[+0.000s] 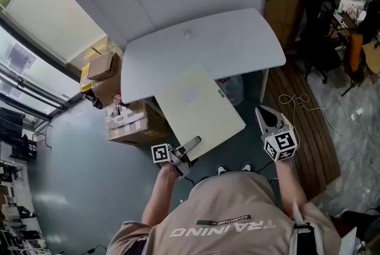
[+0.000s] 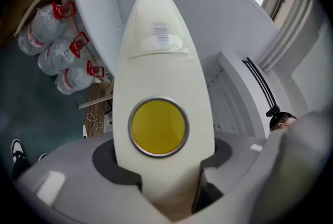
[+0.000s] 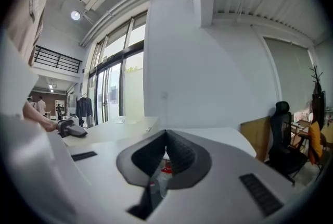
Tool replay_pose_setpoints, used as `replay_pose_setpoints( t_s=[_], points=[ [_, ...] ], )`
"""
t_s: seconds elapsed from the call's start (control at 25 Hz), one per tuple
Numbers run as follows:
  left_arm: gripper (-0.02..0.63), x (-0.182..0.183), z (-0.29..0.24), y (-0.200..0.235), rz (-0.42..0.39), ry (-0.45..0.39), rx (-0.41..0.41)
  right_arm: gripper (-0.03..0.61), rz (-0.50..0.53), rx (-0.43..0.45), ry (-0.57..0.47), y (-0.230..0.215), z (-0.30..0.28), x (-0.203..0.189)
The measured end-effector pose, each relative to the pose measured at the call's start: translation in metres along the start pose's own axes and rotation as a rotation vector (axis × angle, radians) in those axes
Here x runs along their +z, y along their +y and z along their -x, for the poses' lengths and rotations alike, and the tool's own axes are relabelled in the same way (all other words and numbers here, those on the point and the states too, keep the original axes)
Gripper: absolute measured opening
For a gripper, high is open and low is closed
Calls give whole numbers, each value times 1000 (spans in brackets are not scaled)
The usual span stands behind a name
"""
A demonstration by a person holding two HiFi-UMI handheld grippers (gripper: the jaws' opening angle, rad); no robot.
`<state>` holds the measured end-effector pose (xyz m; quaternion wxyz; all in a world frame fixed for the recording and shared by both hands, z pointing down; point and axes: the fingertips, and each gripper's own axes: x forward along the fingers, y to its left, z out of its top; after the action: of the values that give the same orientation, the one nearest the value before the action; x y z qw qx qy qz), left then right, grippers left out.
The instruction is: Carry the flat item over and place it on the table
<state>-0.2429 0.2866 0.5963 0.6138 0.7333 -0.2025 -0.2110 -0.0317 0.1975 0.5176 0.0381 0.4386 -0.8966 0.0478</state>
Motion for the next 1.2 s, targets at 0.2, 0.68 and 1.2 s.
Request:
replay_pose_setpoints(
  t_s=[0.2,0.68,1.2],
  points=[
    [290,8,3,7,17,22,-11,6,32,12,9,12,-10,2],
    [290,14,-38,27,71,133,-49,6,36,-111,-3,-24,2,1],
    [290,61,-191,34,50,170,-39,6,20,-130,-26,-178,-37,2]
  ],
)
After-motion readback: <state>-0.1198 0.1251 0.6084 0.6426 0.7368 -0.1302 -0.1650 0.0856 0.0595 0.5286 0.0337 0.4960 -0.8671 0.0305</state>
